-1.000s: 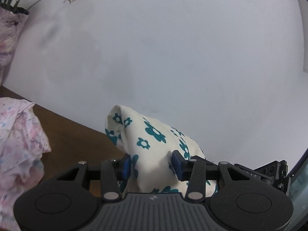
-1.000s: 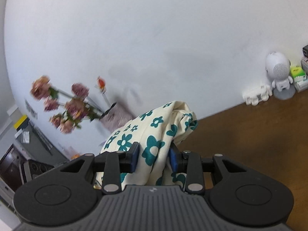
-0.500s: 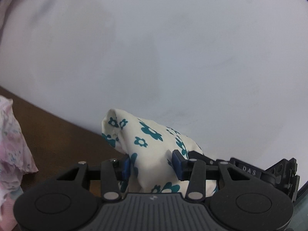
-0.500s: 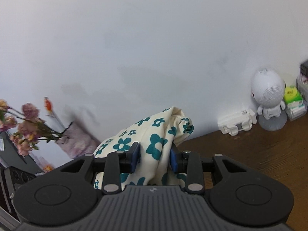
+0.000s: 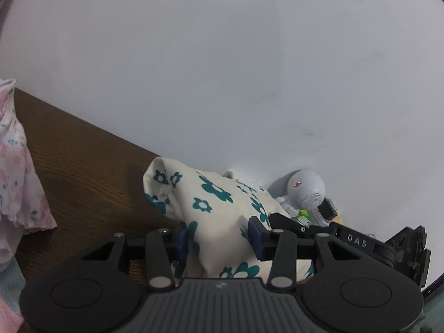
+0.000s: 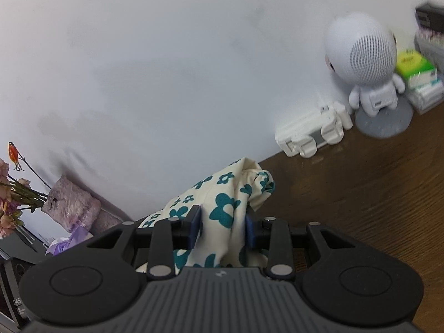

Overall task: Fold clothes
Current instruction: 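Close both grippers on the bundle's folded end and lift it slightly, then open both grippers and release the teal-flower bundle onto the table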

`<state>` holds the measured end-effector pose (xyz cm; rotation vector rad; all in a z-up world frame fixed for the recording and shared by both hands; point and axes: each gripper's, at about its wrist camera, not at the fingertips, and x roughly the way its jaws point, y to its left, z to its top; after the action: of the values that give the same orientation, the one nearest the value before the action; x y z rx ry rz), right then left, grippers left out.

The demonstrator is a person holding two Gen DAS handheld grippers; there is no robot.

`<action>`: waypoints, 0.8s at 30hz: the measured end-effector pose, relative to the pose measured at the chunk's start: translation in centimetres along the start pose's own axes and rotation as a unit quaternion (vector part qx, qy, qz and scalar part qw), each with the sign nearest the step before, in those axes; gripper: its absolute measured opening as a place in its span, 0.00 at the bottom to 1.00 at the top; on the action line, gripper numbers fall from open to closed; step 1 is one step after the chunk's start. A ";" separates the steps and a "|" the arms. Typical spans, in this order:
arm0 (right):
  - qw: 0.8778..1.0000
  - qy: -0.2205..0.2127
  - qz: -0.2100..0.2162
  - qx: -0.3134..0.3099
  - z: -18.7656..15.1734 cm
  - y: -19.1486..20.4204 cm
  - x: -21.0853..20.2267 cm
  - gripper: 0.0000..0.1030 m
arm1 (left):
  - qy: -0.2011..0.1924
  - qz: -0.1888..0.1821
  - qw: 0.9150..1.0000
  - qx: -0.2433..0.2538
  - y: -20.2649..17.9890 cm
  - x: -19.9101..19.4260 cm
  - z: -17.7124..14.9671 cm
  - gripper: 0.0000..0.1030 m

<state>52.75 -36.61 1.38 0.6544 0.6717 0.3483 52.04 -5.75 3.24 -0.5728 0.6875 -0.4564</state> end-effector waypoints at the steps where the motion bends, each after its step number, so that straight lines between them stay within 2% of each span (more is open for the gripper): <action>1: 1.000 0.000 0.003 0.004 -0.2 -0.3 0.4 0.31 | 0.000 0.002 1.000 -0.002 0.3 0.2 -0.2 0.40; 7: 1.000 0.002 0.010 0.022 -1.4 -2.1 2.2 0.31 | 0.002 0.002 1.000 -0.003 0.1 1.8 -1.3 0.40; 12: 1.000 -0.006 0.016 0.021 -1.6 -2.9 2.4 0.31 | 0.003 0.001 1.000 -0.004 1.2 3.6 -1.5 0.41; 16: 1.000 -0.010 0.015 0.019 -1.8 -3.5 2.5 0.31 | -0.001 0.001 1.000 0.002 1.4 3.7 -1.9 0.43; 19: 1.000 -0.014 0.014 0.015 -1.8 -3.6 2.4 0.33 | -0.002 0.004 1.000 0.007 1.4 4.0 -2.0 0.51; 21: 1.000 -0.016 0.009 0.010 -1.8 -3.3 2.3 0.36 | -0.003 0.007 1.000 0.008 1.4 4.3 -1.9 0.61; 23: 1.000 -0.021 0.003 0.001 -1.8 -2.9 2.0 0.39 | -0.006 0.013 1.000 0.013 1.2 4.5 -2.1 0.78; 24: 1.000 -0.023 0.004 -0.003 -1.8 -2.8 1.9 0.43 | -0.007 0.017 1.000 0.017 1.1 4.5 -2.2 0.82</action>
<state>53.16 -36.96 -2.40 0.6574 0.6248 0.3411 53.84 -8.23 -0.93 -0.5311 0.6736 -0.4308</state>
